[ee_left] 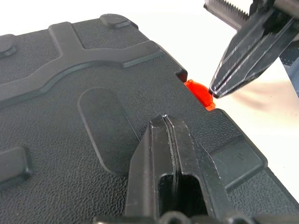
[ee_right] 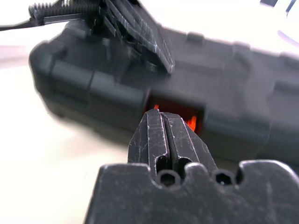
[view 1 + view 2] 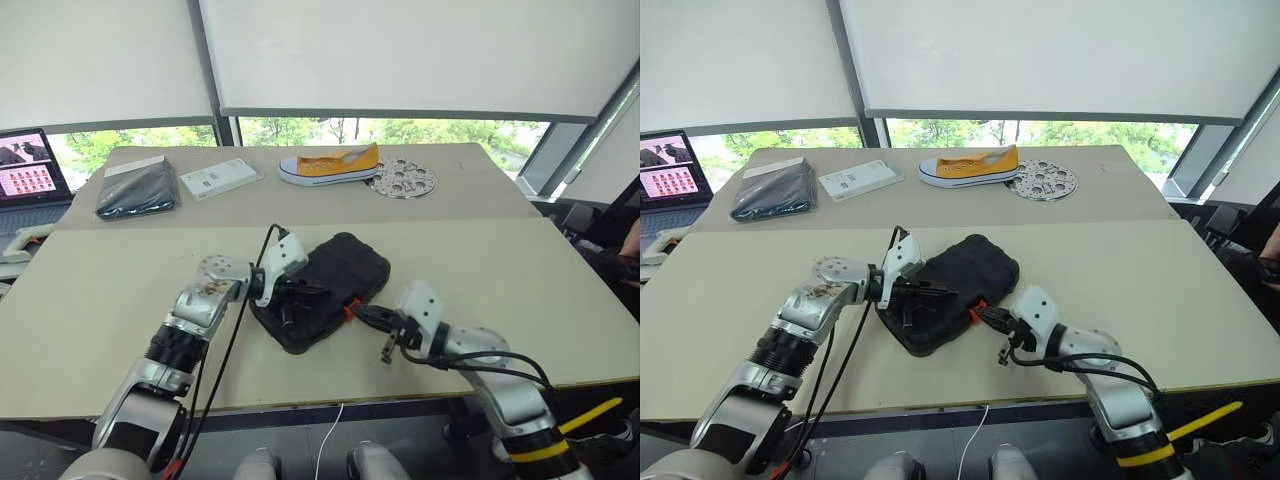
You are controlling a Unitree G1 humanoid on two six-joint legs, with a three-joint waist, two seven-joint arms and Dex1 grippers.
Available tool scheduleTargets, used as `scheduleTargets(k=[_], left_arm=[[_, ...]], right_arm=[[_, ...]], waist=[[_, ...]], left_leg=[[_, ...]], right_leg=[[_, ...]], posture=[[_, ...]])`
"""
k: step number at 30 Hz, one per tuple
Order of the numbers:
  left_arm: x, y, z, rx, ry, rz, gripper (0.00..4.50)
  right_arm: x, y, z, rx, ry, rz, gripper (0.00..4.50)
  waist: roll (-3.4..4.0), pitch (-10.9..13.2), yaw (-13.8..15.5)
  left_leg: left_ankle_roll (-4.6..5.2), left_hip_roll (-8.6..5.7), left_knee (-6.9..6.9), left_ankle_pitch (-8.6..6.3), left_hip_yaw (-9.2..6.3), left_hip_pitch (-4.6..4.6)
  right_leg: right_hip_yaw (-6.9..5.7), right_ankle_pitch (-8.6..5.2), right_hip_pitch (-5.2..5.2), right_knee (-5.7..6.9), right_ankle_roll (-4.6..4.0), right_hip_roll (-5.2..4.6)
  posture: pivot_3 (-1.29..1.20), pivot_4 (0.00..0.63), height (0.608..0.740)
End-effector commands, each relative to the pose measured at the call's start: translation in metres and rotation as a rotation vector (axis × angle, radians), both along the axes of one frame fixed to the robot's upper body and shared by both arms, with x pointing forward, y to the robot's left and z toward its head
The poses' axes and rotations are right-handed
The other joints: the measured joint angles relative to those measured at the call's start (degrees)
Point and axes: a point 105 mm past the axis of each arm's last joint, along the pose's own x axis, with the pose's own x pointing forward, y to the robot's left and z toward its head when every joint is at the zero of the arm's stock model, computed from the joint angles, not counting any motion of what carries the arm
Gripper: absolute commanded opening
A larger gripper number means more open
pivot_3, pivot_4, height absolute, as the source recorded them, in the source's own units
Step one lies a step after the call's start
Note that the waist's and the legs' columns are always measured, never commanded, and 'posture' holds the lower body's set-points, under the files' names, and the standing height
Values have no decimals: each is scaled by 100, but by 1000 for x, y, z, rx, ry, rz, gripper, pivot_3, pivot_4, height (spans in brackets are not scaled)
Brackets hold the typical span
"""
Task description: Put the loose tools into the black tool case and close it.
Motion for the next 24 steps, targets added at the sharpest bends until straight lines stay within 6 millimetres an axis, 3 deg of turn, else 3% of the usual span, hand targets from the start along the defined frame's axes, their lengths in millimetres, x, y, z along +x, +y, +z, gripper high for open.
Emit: scheduleTargets(k=[1,6,11,17,20,21,22,23,24], left_arm=[[-13,13,-53,118,160,25,12],[-10,12,-48,94,143,27,12],[-8,14,-46,70,98,44,12],[-8,13,-37,-11,44,60,12],[-13,19,-24,-101,30,47,12],[-15,20,-9,-178,-40,25,12],[-18,24,1,-225,-85,16,518],[-25,33,12,-270,-129,-2,651],[-31,46,18,-281,-166,-6,1002]], right_arm=[[-13,-6,14,24,12,19,40],[-6,-13,-1,-19,54,-45,40],[20,-5,-18,-34,60,-85,40],[30,16,-12,57,48,-49,40],[27,12,-11,68,52,-53,40],[23,7,-9,64,46,-53,40],[19,1,-7,61,36,-57,0],[12,-7,-3,69,30,-54,0],[5,-16,2,63,11,-54,590]], waist=[[-1,-2,3],[-5,-4,2],[-6,-7,-18],[-4,-8,-27],[-3,-7,-55],[-2,-7,-64],[1,-5,-65],[4,-3,-62],[3,-1,-53]], left_leg=[[0,0,-3,0,0,1],[0,0,-7,0,0,9],[0,-1,-9,0,-1,15],[0,-2,-25,0,0,14],[0,-1,-28,0,0,12],[0,1,-30,0,0,12],[0,2,-32,0,0,11],[0,3,-37,0,0,10],[-2,3,-42,-2,0,7]], right_leg=[[0,-1,0,1,-1,0],[1,-5,2,0,-6,0],[5,-5,2,-1,-7,1],[9,-5,-4,2,-7,3],[9,-1,-8,3,0,5],[10,2,-11,3,5,7],[11,5,-13,3,9,8],[11,5,-15,2,11,7],[11,1,-19,2,13,7]], posture=[[0,150,740],[0,150,740],[0,150,740],[0,150,740],[0,150,740],[0,150,740],[0,150,740],[0,150,740],[0,150,740]])
